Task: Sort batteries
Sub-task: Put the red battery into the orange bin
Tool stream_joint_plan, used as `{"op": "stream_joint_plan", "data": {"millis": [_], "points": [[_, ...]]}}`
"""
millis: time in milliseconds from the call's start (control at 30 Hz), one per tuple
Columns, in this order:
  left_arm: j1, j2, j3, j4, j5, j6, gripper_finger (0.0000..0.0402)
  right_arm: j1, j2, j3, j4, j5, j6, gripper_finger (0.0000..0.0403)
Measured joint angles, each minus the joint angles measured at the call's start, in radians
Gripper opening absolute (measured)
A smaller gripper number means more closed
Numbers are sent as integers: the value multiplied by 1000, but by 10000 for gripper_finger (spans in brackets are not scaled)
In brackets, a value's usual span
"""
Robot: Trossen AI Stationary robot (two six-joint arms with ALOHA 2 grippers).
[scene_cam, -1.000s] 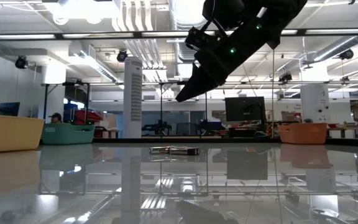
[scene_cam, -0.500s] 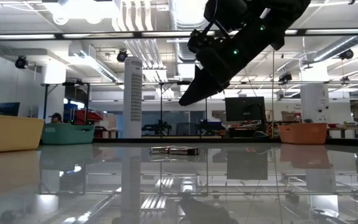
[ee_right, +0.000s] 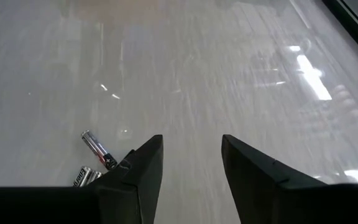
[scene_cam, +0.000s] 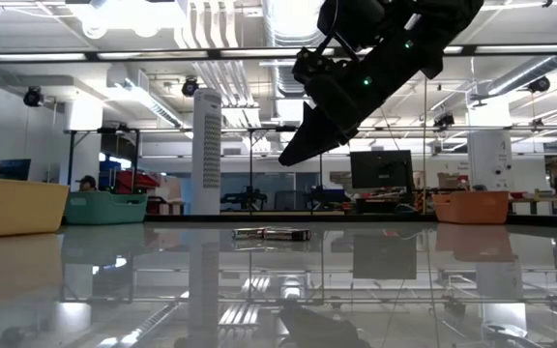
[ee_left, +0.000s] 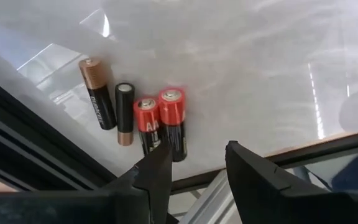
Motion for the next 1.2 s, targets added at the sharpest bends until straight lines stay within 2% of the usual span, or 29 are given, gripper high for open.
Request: {"op": "stream_joint_plan", "data": {"millis": [500, 767, 933, 1100, 1200], "points": [[0, 38, -3, 7, -6, 21, 131, 0, 0, 0, 5, 0, -9, 133], [4, 67, -7, 11, 1, 74, 126, 0, 0, 0, 6, 0, -8, 142], [6, 74, -7, 16, 2, 98, 98, 0, 0, 0, 6, 0, -7, 150], [9, 75, -9, 18, -4, 134, 27, 0, 0, 0, 5, 0, -7, 153], [13, 73, -9, 15, -53, 184, 22, 10, -14, 6, -28, 1, -15, 146]]}}
